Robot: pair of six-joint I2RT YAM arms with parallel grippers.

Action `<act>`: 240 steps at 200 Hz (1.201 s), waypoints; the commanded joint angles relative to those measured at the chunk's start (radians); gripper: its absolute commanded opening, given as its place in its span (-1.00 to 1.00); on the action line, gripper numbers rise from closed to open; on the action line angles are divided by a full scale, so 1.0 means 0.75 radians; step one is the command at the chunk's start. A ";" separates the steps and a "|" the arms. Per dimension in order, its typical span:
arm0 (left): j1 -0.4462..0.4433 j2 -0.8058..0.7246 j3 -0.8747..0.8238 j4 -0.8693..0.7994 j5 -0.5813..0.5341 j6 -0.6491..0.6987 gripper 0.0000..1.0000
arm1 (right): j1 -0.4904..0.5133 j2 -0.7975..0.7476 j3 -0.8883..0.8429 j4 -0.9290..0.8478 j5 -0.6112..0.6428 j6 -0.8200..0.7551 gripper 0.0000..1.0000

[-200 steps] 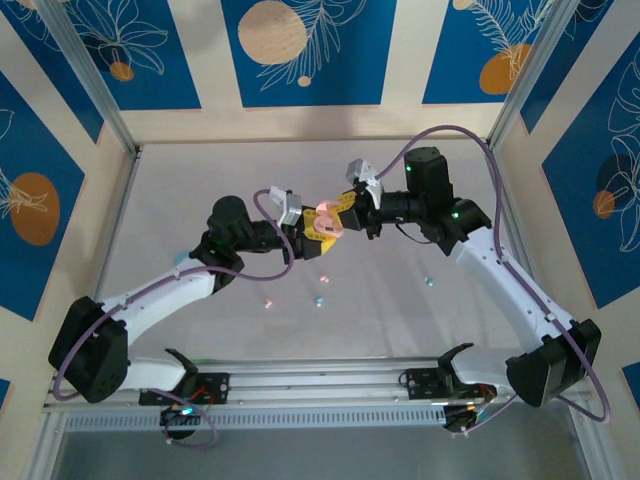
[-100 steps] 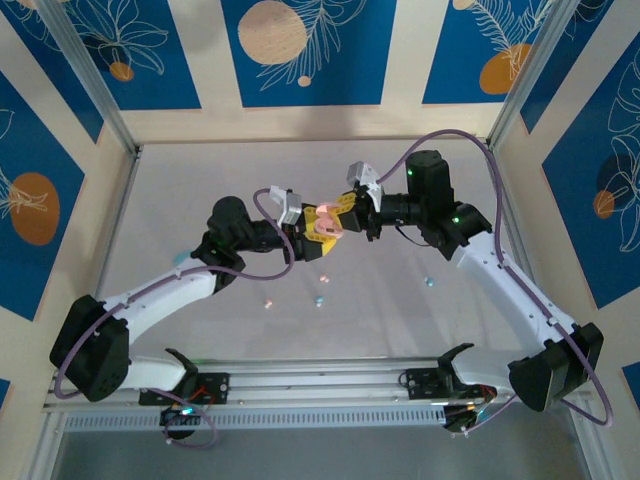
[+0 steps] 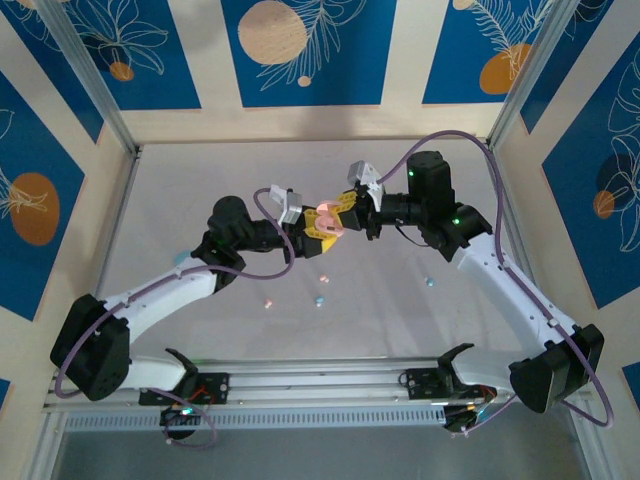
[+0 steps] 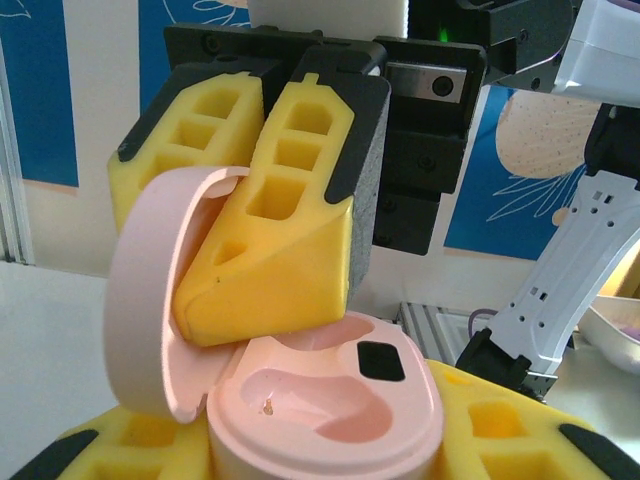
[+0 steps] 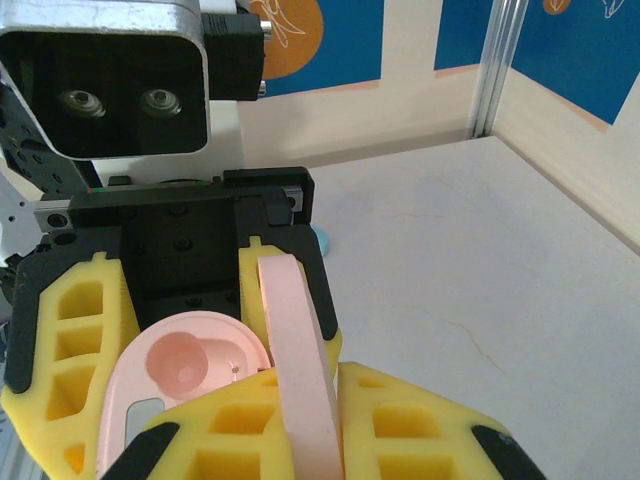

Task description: Insert wireless bluetooth earbuds into charging case

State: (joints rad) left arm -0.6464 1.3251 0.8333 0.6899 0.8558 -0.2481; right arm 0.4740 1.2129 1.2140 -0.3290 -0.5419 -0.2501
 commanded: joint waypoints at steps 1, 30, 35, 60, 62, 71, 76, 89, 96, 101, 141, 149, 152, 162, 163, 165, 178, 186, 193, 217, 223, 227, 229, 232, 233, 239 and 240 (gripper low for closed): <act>-0.005 -0.008 0.041 -0.001 -0.027 0.039 -0.42 | 0.008 -0.047 -0.021 0.018 0.006 0.057 -0.79; -0.004 -0.038 0.009 -0.004 -0.098 0.084 -0.45 | 0.003 -0.087 -0.006 0.009 0.073 0.191 -0.30; -0.005 -0.044 0.003 -0.005 -0.113 0.090 -0.46 | 0.000 -0.100 -0.004 0.010 0.082 0.226 -0.23; -0.004 -0.064 -0.021 -0.004 -0.165 0.119 -0.47 | -0.023 -0.167 0.005 0.008 0.111 0.409 0.03; -0.004 -0.065 -0.022 -0.003 -0.170 0.121 -0.47 | -0.025 -0.173 0.006 0.006 0.118 0.429 0.05; -0.005 -0.069 -0.031 0.000 -0.188 0.129 -0.47 | -0.041 -0.193 0.016 -0.013 0.156 0.525 0.08; -0.005 -0.076 -0.038 0.003 -0.200 0.135 -0.47 | -0.052 -0.204 0.022 -0.032 0.188 0.585 0.14; -0.005 -0.090 -0.056 0.007 -0.241 0.150 -0.47 | -0.090 -0.222 0.046 -0.122 0.301 0.744 0.24; -0.005 -0.102 -0.067 0.007 -0.267 0.162 -0.47 | -0.123 -0.224 0.059 -0.196 0.351 0.815 0.23; -0.005 -0.111 -0.076 0.007 -0.284 0.171 -0.47 | -0.150 -0.224 0.064 -0.248 0.385 0.867 0.21; 0.000 -0.204 -0.141 -0.015 -0.414 0.228 -0.48 | -0.435 -0.189 -0.173 -0.358 0.219 1.278 -0.11; 0.000 -0.222 -0.147 -0.026 -0.419 0.231 -0.48 | -0.437 -0.155 -0.224 -0.351 0.172 1.296 -0.18; -0.001 -0.227 -0.149 -0.028 -0.421 0.231 -0.48 | -0.433 -0.143 -0.240 -0.349 0.160 1.297 -0.19; -0.001 -0.249 -0.153 -0.041 -0.430 0.233 -0.48 | -0.407 -0.078 -0.280 -0.342 0.137 1.282 -0.21; 0.000 -0.251 -0.153 -0.042 -0.431 0.233 -0.48 | -0.404 -0.071 -0.283 -0.340 0.136 1.278 -0.21; -0.001 -0.254 -0.155 -0.044 -0.434 0.231 -0.48 | -0.396 -0.058 -0.290 -0.337 0.135 1.270 -0.21; -0.001 -0.280 -0.167 -0.050 -0.450 0.229 -0.48 | -0.339 0.039 -0.315 -0.334 0.168 1.209 -0.21; 0.000 -0.293 -0.172 -0.051 -0.460 0.226 -0.48 | -0.305 0.109 -0.316 -0.331 0.180 1.166 -0.21; 0.000 -0.304 -0.173 -0.060 -0.466 0.223 -0.48 | -0.283 0.163 -0.309 -0.328 0.175 1.134 -0.21; -0.001 -0.344 -0.173 -0.102 -0.486 0.220 -0.47 | -0.156 0.400 -0.211 -0.371 0.189 0.979 -0.20; -0.001 -0.358 -0.173 -0.107 -0.491 0.220 -0.47 | -0.126 0.450 -0.180 -0.389 0.206 0.948 -0.20; 0.000 -0.366 -0.173 -0.111 -0.494 0.218 -0.47 | -0.110 0.490 -0.158 -0.398 0.214 0.929 -0.20; -0.001 -0.370 -0.173 -0.113 -0.495 0.218 -0.47 | -0.102 0.509 -0.147 -0.401 0.218 0.919 -0.20; 0.000 -0.376 -0.174 -0.118 -0.497 0.219 -0.47 | -0.092 0.533 -0.131 -0.403 0.222 0.906 -0.19; 0.000 -0.378 -0.173 -0.120 -0.499 0.219 -0.47 | -0.090 0.542 -0.126 -0.404 0.223 0.902 -0.19; 0.000 -0.388 -0.172 -0.130 -0.501 0.220 -0.47 | -0.070 0.591 -0.100 -0.405 0.225 0.887 -0.19; -0.001 -0.390 -0.170 -0.131 -0.501 0.220 -0.47 | -0.068 0.598 -0.095 -0.406 0.225 0.884 -0.19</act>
State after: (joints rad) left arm -0.6464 1.0767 0.7071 0.6109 0.5072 -0.0948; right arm 0.3683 1.5589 1.0527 -0.5945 -0.3695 0.5262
